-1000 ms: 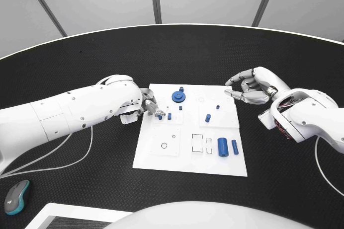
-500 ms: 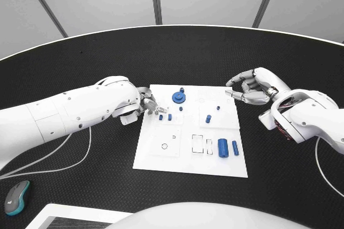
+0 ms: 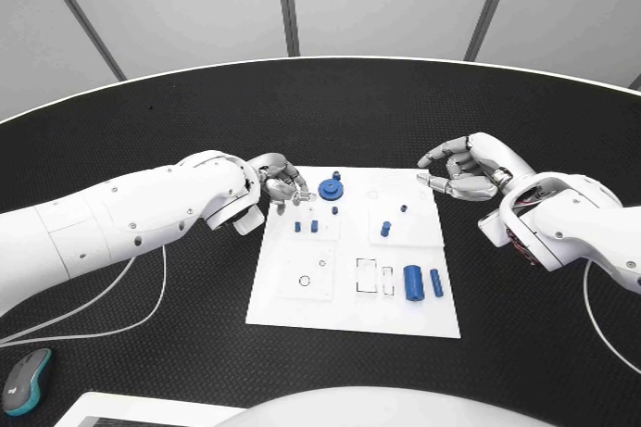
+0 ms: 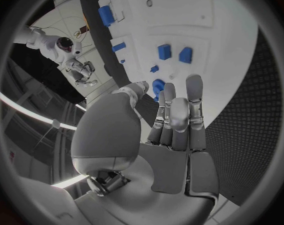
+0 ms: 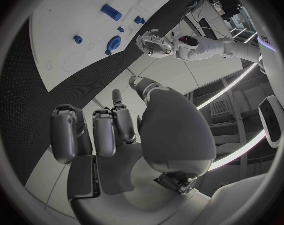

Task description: Assemble the parts on the task board

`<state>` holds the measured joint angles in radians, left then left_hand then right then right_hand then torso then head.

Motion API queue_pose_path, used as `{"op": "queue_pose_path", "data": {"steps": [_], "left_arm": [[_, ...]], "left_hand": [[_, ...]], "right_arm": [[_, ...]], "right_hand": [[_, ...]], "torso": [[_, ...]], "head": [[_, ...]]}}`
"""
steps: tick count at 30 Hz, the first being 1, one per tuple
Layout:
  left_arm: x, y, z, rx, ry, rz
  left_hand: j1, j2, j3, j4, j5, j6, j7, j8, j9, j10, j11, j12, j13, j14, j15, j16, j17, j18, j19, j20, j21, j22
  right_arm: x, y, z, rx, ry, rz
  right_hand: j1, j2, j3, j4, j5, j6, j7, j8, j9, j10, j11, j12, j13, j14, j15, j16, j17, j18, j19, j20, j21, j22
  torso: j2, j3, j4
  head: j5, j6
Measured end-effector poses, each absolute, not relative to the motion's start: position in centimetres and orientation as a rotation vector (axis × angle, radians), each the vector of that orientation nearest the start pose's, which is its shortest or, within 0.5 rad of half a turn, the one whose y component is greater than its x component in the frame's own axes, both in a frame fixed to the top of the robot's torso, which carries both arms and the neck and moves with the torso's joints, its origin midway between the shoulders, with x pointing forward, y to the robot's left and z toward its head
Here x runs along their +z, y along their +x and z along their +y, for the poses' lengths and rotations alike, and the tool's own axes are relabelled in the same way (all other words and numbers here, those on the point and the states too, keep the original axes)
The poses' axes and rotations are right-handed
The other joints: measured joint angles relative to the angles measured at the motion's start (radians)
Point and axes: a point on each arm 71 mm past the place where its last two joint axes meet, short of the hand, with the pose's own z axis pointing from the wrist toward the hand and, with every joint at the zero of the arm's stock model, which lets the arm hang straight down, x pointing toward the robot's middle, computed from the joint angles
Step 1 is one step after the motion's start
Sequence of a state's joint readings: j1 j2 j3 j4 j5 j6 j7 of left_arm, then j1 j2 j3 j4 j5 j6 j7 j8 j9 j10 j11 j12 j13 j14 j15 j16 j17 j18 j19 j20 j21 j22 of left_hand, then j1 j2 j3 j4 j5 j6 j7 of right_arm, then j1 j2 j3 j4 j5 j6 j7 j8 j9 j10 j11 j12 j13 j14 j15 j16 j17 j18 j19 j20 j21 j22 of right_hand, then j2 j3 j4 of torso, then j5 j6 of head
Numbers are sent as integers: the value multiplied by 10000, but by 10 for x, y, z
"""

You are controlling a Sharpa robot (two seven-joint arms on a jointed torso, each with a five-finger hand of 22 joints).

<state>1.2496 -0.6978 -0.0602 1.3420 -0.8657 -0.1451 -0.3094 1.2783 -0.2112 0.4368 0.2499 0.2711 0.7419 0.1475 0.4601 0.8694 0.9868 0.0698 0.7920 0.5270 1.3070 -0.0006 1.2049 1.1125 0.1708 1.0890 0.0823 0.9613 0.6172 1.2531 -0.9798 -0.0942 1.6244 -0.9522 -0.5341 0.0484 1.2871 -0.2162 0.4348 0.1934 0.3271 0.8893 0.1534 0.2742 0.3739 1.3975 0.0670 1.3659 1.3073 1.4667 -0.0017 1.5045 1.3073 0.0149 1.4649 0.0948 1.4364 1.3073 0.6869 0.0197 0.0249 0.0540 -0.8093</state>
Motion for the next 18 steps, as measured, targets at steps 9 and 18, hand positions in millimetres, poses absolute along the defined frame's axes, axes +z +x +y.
{"op": "queue_pose_path", "data": {"steps": [9, 18], "left_arm": [[-187, 526, 158, -9054, -1959, 18157], [-189, 526, 139, -8343, 667, 17850]], "left_hand": [[1613, -457, 1308, -1373, 39, 52, 314, -922, -1573, -1329, 390, -1198, -1112, -1941, 331, -1728, -2367, -1, -461, 320, -617, -415], [1440, -630, 1345, -1825, 39, 394, 329, -1036, -2337, -1520, 455, -1736, -1876, -753, 368, -162, -1432, 0, -322, 378, -40, -60]], "right_arm": [[-161, 472, -247, 8780, 3253, 15280], [-161, 472, -247, 8801, 3233, 15255]], "right_hand": [[41, -42, 43, 43, 0, -37, -37, 0, 0, -657, -20, -894, -181, -37, -37, -331, 0, 159, 0, 0, -542, 0], [41, -41, 42, 42, 0, -73, -1, 0, 8, -730, -19, -988, -280, -37, -36, -383, 0, 159, 0, 0, -599, 0]], "torso": [[30, -3, -11], [52, -12, -3]], "head": [[-128, 215], [-229, 319]]}}
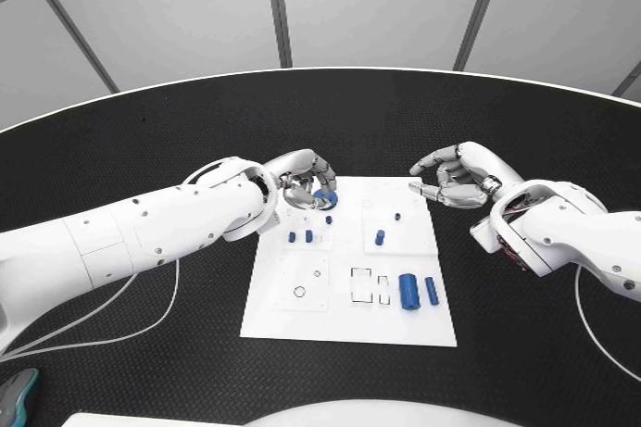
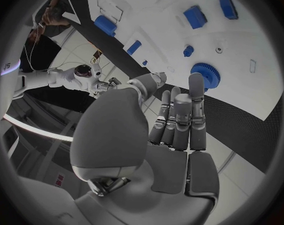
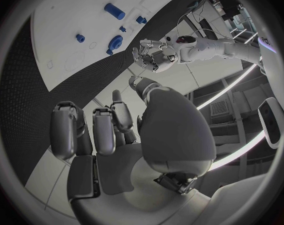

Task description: Assemble the parts on the task board

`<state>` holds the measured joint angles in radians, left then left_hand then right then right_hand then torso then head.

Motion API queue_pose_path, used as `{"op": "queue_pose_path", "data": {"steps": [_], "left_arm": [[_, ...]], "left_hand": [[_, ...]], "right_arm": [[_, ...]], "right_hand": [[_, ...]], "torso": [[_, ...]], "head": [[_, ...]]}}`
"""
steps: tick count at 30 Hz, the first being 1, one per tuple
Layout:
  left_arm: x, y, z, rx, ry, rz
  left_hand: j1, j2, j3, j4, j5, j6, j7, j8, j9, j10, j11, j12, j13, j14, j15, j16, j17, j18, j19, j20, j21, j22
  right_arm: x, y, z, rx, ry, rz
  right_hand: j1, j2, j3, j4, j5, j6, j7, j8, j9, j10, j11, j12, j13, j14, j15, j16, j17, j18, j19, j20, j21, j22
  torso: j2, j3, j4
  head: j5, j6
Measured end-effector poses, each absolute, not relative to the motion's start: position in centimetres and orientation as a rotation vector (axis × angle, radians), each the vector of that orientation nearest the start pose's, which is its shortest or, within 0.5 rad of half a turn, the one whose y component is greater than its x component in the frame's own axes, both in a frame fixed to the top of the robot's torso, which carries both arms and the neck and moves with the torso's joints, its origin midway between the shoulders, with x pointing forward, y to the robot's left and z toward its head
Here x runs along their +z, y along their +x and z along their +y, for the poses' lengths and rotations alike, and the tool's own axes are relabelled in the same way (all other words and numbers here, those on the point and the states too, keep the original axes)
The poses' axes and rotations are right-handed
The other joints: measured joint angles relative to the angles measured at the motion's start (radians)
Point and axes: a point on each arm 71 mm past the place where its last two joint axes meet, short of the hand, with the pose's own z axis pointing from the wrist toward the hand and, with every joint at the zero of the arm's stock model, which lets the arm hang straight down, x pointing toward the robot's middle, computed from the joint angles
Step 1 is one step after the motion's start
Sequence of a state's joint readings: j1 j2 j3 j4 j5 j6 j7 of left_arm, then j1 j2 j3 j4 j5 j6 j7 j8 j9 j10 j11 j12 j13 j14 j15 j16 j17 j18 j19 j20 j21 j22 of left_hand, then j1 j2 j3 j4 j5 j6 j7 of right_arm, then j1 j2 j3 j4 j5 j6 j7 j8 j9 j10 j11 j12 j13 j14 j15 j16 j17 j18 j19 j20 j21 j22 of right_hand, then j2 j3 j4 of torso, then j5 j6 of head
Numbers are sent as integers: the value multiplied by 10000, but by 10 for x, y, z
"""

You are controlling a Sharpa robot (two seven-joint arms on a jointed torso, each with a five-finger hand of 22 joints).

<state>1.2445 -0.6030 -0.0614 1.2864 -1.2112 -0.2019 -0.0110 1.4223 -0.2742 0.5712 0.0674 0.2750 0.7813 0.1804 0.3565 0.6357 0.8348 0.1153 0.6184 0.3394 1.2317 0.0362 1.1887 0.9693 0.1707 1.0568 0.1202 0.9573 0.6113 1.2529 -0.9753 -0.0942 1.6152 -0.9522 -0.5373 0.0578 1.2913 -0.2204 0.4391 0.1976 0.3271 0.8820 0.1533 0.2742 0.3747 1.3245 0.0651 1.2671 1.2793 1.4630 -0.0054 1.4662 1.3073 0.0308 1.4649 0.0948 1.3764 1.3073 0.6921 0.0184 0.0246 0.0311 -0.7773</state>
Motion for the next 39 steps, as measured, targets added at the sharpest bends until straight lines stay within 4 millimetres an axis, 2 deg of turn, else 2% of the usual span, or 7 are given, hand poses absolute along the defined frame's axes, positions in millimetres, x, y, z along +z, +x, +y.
{"op": "queue_pose_path", "data": {"steps": [5, 18, 26, 29, 33, 35, 39], "left_arm": [[-192, 527, 133, -7729, 1631, 17980], [-199, 531, 125, -6754, 2544, 18355], [-202, 533, 121, -6478, 2771, 18612], [-203, 534, 119, -6390, 2884, 18655], [-204, 534, 117, -6320, 2972, 18712], [-205, 535, 115, -6296, 3008, 18749], [-207, 535, 114, -6212, 3045, 18836]], "left_hand": [[-187, -87, 1, -55, 0, 37, -36, 0, -157, -79, 27, -193, -210, 201, 16, 380, 239, 1, 100, 28, 90, 49], [-321, -30, 83, -193, -1, 321, -110, 0, -522, 53, -31, -531, -650, 807, 11, 1118, 760, 0, 846, 31, 1056, 1248], [-404, -26, 208, -317, -1, 574, -215, 0, -752, 454, -136, -582, -847, 1186, -106, 1518, 1057, 1, 1319, -49, 1676, 2052], [-404, -27, 208, -317, -1, 573, -215, 0, -818, 516, -173, -595, -901, 1281, -109, 1620, 1163, -163, 1433, -62, 1839, 2274], [-404, -27, 236, -345, -1, 609, -250, 0, -873, 576, -194, -625, -950, 1356, -105, 1708, 1266, -164, 1579, -81, 2021, 2558], [-455, 25, 287, -396, -1, 683, -247, 0, -957, 707, -201, -688, -1011, 1452, -155, 1787, 1314, -315, 1946, -79, 2523, 3219], [-496, -16, 275, -440, -1, 680, -249, 0, -1026, 714, -191, -688, -1059, 1460, -143, 1815, 1322, -315, 1792, -92, 2440, 2932]], "right_arm": [[-161, 472, -246, 8817, 3224, 15250], [-161, 472, -245, 8844, 3212, 15251], [-161, 471, -244, 8876, 3200, 15254], [-161, 471, -244, 8885, 3197, 15254], [-160, 471, -244, 8899, 3192, 15254], [-160, 471, -244, 8905, 3189, 15255], [-160, 470, -243, 8916, 3185, 15257]], "right_hand": [[0, 0, 0, 0, 0, 0, 0, 0, 0, 0, 0, 0, 0, 0, 0, 0, 0, 0, 0, 0, 0, 0], [0, 0, 0, 0, 0, 1, 0, 0, -1, 1, 0, -46, -42, 0, 0, 0, 7, 0, 0, 0, 0, 0], [0, 0, 0, 0, 0, 1, 0, 0, -2, -34, -35, -46, -41, 1, 0, 0, 7, -1, 0, 0, 0, 0], [0, 0, 0, 0, 0, 1, 0, 0, -2, -34, -35, -46, -41, 0, 0, 0, 7, -1, 0, 0, 0, 0], [0, 0, 0, 0, 0, 1, 0, 0, -3, -34, -35, -46, -41, 1, 0, 0, 6, -1, 0, 0, 0, 0], [0, 0, 0, -1, 0, 1, 0, 0, -2, -34, -35, -46, -41, 1, 0, 0, 6, -1, 0, 0, 0, 0], [0, 0, 0, -1, 0, 1, 0, 0, -3, -34, -35, -46, -41, 0, 1, 0, 6, -1, 0, 0, 0, 0]], "torso": [[1, 0, 6], [-2, 0, 6], [-2, 6, 7], [-3, 9, 6], [-5, 12, 1], [-6, 12, 0], [-9, 12, 0]], "head": [[-23, 8], [-57, 8], [-58, -12], [-58, -23], [-66, -33], [-73, -40], [-90, -51]]}}
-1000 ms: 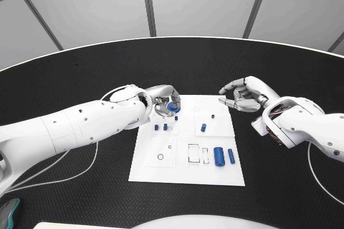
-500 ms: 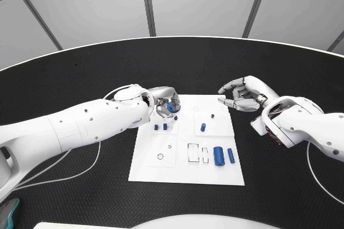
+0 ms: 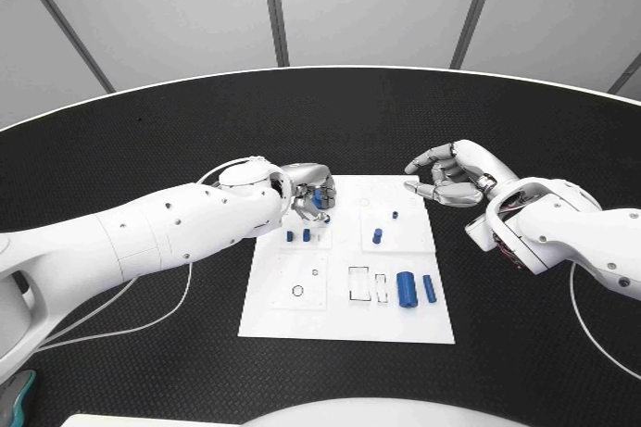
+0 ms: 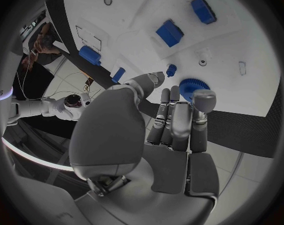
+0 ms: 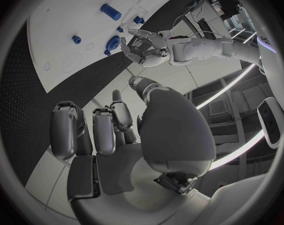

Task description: Assemble the parts on the task board

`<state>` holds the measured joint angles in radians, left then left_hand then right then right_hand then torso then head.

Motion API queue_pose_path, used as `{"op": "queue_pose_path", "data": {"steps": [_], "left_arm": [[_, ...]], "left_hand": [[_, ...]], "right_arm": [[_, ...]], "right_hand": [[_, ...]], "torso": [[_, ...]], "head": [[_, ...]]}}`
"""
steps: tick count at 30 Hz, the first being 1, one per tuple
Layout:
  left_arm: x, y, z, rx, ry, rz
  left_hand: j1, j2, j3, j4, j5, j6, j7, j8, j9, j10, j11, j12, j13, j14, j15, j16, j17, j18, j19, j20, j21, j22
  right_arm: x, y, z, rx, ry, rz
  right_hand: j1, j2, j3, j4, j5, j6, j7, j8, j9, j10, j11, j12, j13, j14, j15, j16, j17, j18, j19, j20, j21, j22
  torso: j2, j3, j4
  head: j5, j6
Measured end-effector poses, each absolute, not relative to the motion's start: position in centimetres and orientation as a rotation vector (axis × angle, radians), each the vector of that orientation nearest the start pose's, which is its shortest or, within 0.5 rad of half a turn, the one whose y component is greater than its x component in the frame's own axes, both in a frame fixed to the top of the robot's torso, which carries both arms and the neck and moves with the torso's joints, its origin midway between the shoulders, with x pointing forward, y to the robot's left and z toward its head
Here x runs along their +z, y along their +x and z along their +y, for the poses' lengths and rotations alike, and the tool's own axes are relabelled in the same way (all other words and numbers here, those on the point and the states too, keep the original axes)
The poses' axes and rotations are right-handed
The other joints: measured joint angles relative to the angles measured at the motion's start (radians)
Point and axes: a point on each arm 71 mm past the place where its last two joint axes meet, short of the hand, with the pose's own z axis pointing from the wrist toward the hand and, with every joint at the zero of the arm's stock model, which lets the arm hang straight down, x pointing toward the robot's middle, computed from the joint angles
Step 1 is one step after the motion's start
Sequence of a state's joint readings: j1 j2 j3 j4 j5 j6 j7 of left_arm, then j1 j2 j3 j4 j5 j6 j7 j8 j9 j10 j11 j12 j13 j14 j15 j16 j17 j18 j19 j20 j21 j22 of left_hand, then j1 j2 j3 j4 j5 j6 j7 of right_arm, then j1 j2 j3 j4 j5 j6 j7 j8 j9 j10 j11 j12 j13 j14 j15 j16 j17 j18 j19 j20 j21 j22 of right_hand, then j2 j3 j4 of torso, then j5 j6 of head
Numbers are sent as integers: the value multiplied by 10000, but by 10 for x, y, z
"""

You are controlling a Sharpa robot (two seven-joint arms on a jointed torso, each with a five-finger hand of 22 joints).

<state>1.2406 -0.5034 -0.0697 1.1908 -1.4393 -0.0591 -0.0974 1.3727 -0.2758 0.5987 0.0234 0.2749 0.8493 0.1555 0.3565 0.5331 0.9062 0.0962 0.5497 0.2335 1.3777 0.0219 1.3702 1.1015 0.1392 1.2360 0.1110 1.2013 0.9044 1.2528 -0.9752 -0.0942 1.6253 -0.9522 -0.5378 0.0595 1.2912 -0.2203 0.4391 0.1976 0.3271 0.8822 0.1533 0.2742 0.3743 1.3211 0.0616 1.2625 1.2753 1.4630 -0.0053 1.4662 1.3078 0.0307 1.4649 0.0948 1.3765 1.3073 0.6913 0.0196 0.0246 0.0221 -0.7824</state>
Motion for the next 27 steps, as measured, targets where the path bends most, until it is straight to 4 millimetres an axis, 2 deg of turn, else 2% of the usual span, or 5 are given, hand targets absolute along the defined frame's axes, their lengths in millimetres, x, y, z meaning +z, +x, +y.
{"op": "queue_pose_path", "data": {"steps": [27], "left_arm": [[-217, 536, 109, -5901, 3069, 19136]], "left_hand": [[-37, -38, 30, -29, 0, -1, 0, -40, -81, -2, 1, -37, -50, 142, 1, 118, 130, 4, 0, 0, 89, 284]], "right_arm": [[-160, 470, -241, 8976, 3150, 15267]], "right_hand": [[0, 0, 0, 0, 49, 0, 0, 40, 7, 1, 1, 0, -12, 30, -30, 0, -2, -1, 0, 0, 0, 0]], "torso": [[-12, 0, 10]], "head": [[-42, -69]]}}
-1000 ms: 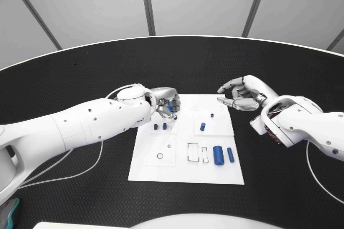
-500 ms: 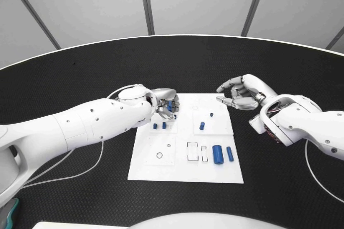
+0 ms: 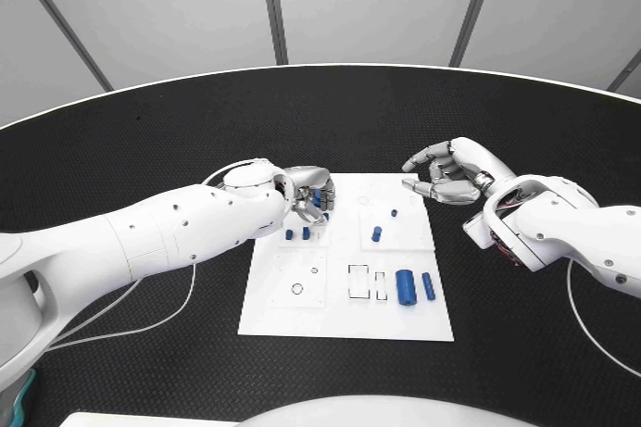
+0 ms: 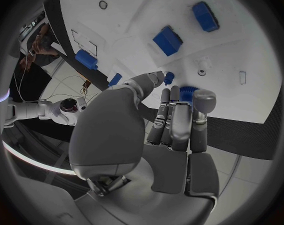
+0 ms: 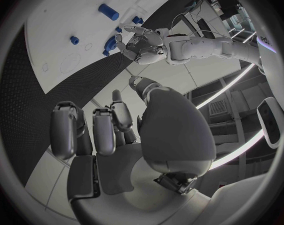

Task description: Assemble the parts on the task board

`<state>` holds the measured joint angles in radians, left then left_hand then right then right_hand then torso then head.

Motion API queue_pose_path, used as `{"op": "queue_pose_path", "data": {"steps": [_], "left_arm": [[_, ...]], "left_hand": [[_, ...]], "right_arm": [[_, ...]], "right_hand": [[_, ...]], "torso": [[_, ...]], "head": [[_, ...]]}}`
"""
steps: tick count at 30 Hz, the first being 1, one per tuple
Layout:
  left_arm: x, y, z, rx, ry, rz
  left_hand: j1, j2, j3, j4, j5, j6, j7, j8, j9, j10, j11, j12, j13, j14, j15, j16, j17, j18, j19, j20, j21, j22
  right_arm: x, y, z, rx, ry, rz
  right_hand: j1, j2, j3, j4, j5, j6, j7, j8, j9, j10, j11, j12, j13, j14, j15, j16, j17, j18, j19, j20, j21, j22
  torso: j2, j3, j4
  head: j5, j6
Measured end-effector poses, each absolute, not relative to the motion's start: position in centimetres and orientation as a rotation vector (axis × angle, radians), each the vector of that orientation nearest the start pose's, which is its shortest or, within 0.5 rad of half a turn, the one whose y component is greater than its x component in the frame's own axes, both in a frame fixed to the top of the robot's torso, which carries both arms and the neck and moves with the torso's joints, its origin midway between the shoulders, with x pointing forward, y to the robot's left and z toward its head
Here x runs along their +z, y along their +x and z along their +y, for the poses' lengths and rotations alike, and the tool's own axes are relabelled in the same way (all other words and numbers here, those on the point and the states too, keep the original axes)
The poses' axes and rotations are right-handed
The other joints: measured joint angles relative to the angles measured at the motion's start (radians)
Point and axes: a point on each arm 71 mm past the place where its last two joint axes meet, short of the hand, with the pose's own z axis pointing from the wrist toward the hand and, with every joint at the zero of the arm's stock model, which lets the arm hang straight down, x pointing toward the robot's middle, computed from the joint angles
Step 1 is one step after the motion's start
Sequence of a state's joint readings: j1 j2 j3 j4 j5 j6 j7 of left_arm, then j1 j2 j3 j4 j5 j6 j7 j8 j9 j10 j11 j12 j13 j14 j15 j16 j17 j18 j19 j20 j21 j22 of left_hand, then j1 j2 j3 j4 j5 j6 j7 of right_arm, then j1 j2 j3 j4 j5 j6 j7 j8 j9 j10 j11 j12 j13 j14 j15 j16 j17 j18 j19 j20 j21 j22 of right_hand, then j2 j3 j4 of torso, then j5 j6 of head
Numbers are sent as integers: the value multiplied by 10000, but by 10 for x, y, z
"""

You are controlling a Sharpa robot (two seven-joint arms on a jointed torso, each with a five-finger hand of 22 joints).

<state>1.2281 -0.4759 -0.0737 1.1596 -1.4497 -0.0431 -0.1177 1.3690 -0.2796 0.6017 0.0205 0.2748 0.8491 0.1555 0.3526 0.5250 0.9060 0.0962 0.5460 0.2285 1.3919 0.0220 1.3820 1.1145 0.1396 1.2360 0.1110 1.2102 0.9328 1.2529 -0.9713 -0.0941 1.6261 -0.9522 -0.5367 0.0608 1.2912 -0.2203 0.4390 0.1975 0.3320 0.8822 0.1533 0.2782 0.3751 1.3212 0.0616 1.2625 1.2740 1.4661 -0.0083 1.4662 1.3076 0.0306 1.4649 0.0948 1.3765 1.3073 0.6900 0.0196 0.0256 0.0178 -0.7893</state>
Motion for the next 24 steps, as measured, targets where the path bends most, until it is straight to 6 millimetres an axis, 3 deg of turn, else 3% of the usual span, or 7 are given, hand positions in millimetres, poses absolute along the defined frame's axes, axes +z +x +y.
{"op": "queue_pose_path", "data": {"steps": [24], "left_arm": [[-225, 535, 108, -5580, 3115, 19472]], "left_hand": [[6, 154, 109, -109, 0, 177, -40, 0, -86, 216, -71, 1, -41, 244, -101, 192, 196, 1, 383, -62, 378, 550]], "right_arm": [[-161, 471, -240, 8998, 3124, 15303]], "right_hand": [[0, 0, 0, 0, 0, 0, 0, 0, -2, 1, 0, 0, 1, 0, 0, 0, -1, 1, 0, 0, 0, 0]], "torso": [[-4, -1, -6]], "head": [[-5, -51]]}}
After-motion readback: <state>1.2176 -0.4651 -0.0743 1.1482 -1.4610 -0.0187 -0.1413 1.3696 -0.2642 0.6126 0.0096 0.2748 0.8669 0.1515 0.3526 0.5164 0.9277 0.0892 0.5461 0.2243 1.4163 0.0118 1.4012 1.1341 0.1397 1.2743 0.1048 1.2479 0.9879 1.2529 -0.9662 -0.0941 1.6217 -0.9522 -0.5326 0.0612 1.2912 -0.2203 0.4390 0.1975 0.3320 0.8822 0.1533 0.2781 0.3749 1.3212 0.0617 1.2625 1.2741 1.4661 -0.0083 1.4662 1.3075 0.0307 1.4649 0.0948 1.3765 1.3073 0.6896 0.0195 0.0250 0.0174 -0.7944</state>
